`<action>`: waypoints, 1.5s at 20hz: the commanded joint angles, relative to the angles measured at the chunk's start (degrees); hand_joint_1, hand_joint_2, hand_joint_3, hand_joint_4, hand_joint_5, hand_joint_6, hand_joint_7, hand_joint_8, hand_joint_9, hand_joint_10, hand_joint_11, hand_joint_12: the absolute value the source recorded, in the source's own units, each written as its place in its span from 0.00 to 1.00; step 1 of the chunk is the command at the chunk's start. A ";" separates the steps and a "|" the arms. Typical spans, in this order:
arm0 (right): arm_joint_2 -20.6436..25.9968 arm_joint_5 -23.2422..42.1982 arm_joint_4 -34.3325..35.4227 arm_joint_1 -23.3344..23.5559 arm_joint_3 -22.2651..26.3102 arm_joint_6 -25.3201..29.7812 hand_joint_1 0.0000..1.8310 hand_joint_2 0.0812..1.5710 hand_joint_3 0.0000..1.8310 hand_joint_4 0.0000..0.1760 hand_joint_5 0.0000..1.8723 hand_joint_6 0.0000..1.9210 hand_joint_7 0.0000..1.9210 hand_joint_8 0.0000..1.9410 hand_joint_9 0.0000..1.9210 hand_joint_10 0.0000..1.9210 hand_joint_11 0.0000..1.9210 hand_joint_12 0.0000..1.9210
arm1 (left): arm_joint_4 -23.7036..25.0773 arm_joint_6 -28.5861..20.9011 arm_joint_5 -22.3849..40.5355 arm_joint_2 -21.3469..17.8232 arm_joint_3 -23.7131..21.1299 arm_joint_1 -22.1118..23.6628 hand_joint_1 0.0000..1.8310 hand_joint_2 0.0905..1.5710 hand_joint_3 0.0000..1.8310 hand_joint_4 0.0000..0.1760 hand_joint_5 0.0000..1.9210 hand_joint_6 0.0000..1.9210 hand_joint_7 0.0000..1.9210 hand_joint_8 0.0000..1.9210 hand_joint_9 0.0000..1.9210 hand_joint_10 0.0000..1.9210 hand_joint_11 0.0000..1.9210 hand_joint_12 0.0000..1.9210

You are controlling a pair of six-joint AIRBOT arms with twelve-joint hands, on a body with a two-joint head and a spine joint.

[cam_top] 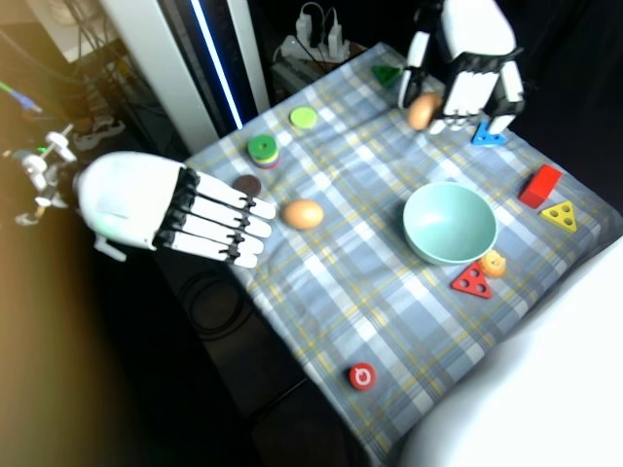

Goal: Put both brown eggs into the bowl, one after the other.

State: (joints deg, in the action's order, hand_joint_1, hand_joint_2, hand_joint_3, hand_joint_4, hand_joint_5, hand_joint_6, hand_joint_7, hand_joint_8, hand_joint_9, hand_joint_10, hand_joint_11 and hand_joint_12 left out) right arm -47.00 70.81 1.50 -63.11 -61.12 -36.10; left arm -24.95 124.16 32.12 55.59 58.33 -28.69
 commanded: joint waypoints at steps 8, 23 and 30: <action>-1.70 6.96 0.47 1.89 -1.73 0.30 0.32 0.82 0.00 0.00 0.34 0.00 0.37 0.00 0.35 0.00 0.25 0.22 | -6.79 2.70 -9.40 15.40 17.91 8.73 0.67 0.68 0.00 0.10 0.51 0.48 0.57 0.44 0.60 0.00 0.11 0.52; -2.24 6.86 0.03 2.32 -2.17 0.48 0.41 0.83 0.00 0.00 0.34 0.00 0.38 0.00 0.37 0.00 0.25 0.24 | -18.46 10.53 -14.24 19.89 24.44 6.70 0.49 0.64 0.00 0.44 0.35 0.00 0.36 0.00 0.31 0.00 0.00 0.58; -2.49 6.78 -0.36 2.58 -2.21 0.61 0.38 0.83 0.00 0.00 0.33 0.00 0.36 0.00 0.35 0.00 0.21 0.28 | -15.86 5.95 -10.32 17.37 20.50 4.55 0.47 0.65 0.00 0.51 0.36 0.00 0.37 0.00 0.31 0.00 0.00 0.57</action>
State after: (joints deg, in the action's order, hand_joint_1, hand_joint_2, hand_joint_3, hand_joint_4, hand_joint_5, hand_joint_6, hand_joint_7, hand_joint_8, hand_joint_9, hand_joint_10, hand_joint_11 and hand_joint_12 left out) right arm -49.56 70.72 0.05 -61.49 -63.00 -35.94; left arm -41.69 130.78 15.75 73.17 78.67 -24.53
